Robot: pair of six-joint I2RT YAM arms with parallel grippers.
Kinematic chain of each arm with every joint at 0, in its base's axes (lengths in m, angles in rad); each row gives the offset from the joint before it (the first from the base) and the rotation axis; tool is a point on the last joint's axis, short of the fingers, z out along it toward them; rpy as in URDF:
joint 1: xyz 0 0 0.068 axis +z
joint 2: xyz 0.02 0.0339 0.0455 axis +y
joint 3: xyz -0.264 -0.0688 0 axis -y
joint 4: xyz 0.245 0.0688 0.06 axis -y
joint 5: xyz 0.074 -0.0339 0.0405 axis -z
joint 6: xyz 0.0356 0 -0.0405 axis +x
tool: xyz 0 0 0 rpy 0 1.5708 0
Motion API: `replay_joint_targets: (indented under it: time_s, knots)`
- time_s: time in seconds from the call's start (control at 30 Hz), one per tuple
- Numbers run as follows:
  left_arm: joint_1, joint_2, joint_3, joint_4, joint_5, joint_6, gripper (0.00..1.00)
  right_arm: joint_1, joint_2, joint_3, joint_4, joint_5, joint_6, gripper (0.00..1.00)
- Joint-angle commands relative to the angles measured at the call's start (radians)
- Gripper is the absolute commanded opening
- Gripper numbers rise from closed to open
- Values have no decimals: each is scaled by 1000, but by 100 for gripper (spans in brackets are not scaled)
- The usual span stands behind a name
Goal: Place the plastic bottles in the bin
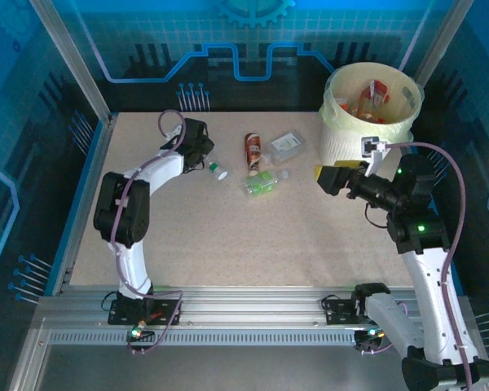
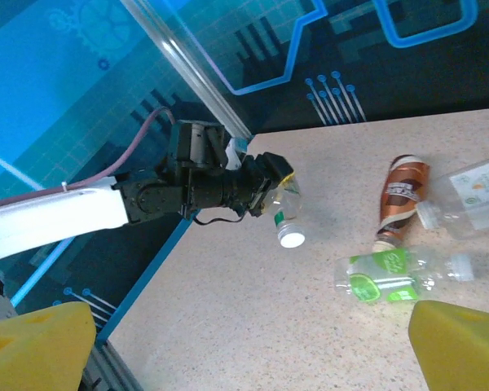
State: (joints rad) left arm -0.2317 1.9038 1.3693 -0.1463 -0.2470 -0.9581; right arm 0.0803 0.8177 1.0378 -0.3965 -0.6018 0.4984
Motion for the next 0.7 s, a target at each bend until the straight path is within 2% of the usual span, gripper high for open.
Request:
replay_joint_targets:
  time_s: [0.0,0.23,0.4,0.57,0.67]
  knots:
    - [5,-95,-58,88,68,50,27,56,26,-10,83,50,3,100]
    - [-31,-247,-125,122,179,46,27,138,135,40,141,82,18,100]
    - [-72,-351,-148,168,251,91,28,193,189,62,151,88,2,100]
    - [-102,-406,-153,267,438,150,29,241,214,63,147,86,-9,100]
    - [-130,-439,-163,324,510,176,29,245,226,55,212,38,50,100]
